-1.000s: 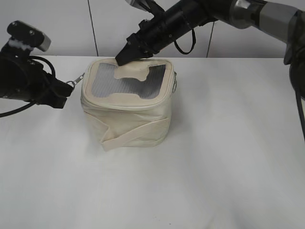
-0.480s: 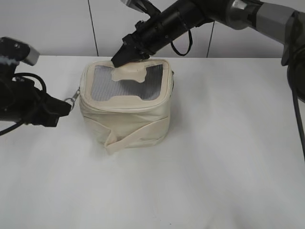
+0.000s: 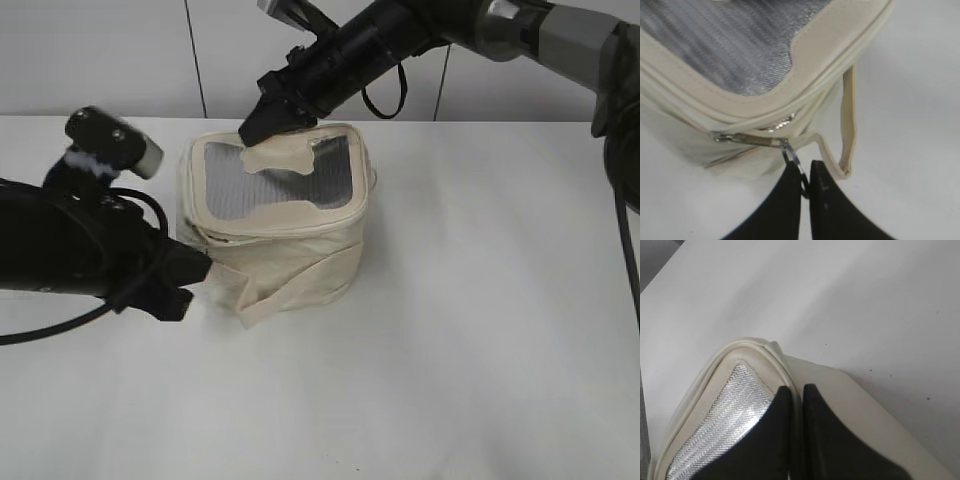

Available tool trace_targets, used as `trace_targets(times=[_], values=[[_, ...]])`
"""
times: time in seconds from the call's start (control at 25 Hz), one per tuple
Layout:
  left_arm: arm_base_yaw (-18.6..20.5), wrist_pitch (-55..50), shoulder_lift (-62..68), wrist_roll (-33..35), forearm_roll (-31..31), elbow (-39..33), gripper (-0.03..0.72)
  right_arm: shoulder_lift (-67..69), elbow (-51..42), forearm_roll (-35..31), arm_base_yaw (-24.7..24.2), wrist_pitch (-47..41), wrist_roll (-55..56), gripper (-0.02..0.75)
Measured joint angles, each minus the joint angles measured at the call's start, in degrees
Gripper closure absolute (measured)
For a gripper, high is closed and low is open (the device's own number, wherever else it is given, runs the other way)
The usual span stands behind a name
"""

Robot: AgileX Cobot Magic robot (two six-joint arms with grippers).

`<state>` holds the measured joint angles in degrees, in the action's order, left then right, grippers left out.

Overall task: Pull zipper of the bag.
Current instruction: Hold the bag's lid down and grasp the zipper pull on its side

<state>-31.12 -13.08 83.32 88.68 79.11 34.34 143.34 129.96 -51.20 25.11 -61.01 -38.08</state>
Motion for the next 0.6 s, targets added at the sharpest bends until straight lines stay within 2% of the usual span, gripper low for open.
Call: trace_targets(times=[0.12,0.2,0.48,0.6], values=[[-5.72,2.27,0.0,-0.39,0.51,-0.06,0.668,-0.05,0.0,0.23,0.0,-0.05,0.8,0.696],[-8.21,2.35,0.0,-0.8,0.57,-0.06,0.668,-0.05,0.0,0.23,0.05,-0.12,1.47,0.696],[-6.58,3.39,-0.25,-2.54,-0.61,-0.25,0.671,-0.05,0.0,0.58,0.05,1.19,3.16,0.696],[-7.19,2.5,1.17,-2.6,-0.64,0.65,0.671,-0.05,0.0,0.52,0.05,1.18,3.21,0.696]])
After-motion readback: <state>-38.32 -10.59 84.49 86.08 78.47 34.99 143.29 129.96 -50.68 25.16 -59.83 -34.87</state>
